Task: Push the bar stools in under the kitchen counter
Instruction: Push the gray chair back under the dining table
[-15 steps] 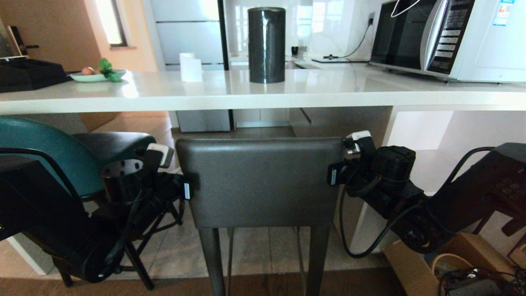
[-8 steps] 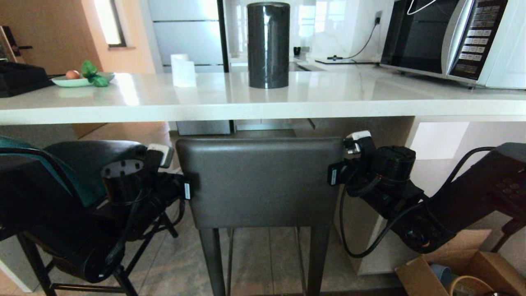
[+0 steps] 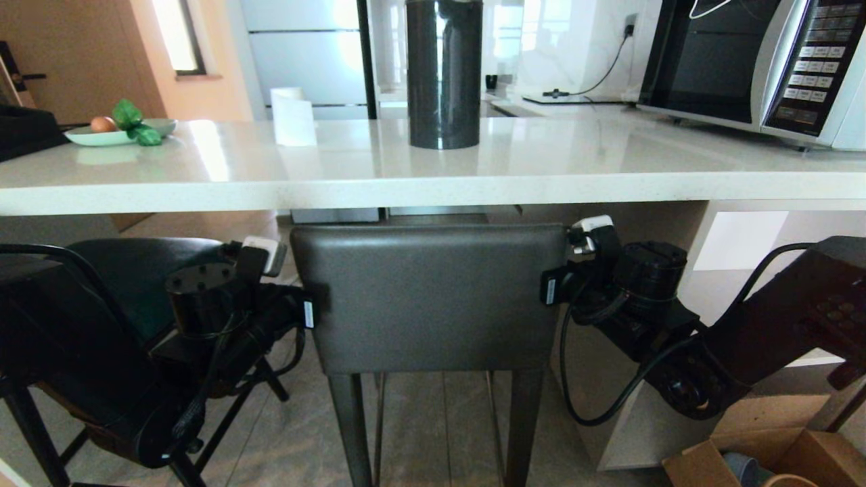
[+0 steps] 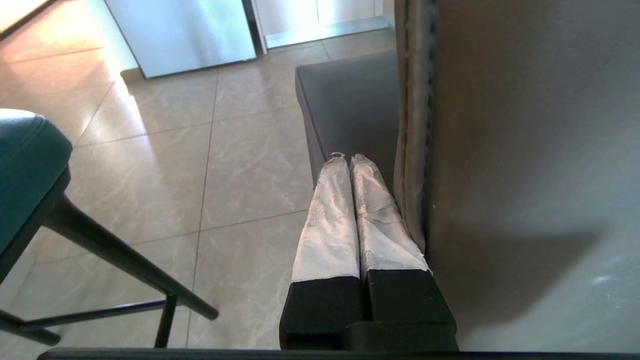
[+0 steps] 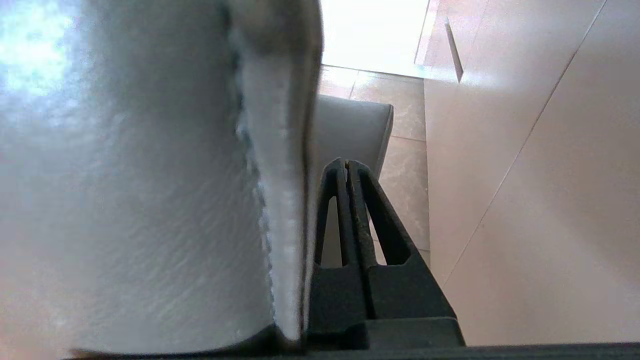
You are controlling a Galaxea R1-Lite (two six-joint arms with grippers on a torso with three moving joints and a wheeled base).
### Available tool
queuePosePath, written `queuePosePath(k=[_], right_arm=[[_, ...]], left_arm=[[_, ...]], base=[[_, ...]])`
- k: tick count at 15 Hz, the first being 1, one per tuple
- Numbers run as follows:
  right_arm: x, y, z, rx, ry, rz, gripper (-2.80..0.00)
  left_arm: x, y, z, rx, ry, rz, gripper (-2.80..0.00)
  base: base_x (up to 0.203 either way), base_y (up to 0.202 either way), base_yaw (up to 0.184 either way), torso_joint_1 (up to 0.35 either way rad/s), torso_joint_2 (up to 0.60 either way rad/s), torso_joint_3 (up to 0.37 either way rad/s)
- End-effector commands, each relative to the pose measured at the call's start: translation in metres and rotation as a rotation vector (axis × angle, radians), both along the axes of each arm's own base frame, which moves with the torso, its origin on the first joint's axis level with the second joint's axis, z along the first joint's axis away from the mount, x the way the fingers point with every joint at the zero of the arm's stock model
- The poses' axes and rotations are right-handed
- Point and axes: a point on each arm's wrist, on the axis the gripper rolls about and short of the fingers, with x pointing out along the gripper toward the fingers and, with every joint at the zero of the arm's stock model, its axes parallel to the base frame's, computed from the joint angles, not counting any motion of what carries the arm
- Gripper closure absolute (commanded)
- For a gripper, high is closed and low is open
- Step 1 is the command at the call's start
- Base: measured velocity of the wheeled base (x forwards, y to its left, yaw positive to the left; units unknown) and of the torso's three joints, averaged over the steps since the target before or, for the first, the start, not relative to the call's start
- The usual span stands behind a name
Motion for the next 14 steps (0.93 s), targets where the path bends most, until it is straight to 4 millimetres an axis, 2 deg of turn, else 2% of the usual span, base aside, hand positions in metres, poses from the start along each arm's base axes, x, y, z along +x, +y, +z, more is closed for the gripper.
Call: queuePosePath(k=[1, 3, 5, 9, 10, 12, 14], right_arm=[[-0.006, -0.002, 0.002, 0.002, -0.004, 0.004, 0.0], [-0.013, -0.006, 0.007, 0.012, -0.017, -0.003, 0.0], [-0.016, -0.017, 0.015, 0.039, -0.044, -0.061, 0.0], [-0.012, -0.074, 0.015, 0.083, -0.032, -0.21, 0.0], [-0.012, -0.084, 0.018, 0.089, -0.043, -0.229, 0.0], [-0.019, -0.092, 0.025, 0.106, -0.051, -0.241, 0.0], [-0.029, -0.093, 0.023, 0.106, -0.032, -0.229, 0.0]], left_arm=[[-0.01, -0.002, 0.004, -0.002, -0.003, -0.016, 0.0], [-0.019, 0.0, 0.011, -0.008, -0.015, -0.019, 0.0], [-0.027, 0.01, 0.017, -0.02, -0.022, 0.004, 0.0], [-0.028, 0.067, 0.021, -0.045, -0.02, 0.175, 0.0], [-0.028, 0.076, 0.022, -0.049, -0.024, 0.192, 0.0], [-0.032, 0.094, 0.029, -0.056, -0.045, 0.207, 0.0], [-0.044, 0.095, 0.03, -0.068, -0.039, 0.199, 0.0]], base=[[0.0, 0.0, 0.0, 0.0, 0.0, 0.0], [0.0, 0.0, 0.0, 0.0, 0.0, 0.0], [0.0, 0.0, 0.0, 0.0, 0.0, 0.0], [0.0, 0.0, 0.0, 0.0, 0.0, 0.0], [0.0, 0.0, 0.0, 0.0, 0.0, 0.0], [0.0, 0.0, 0.0, 0.0, 0.0, 0.0], [0.0, 0.0, 0.0, 0.0, 0.0, 0.0]])
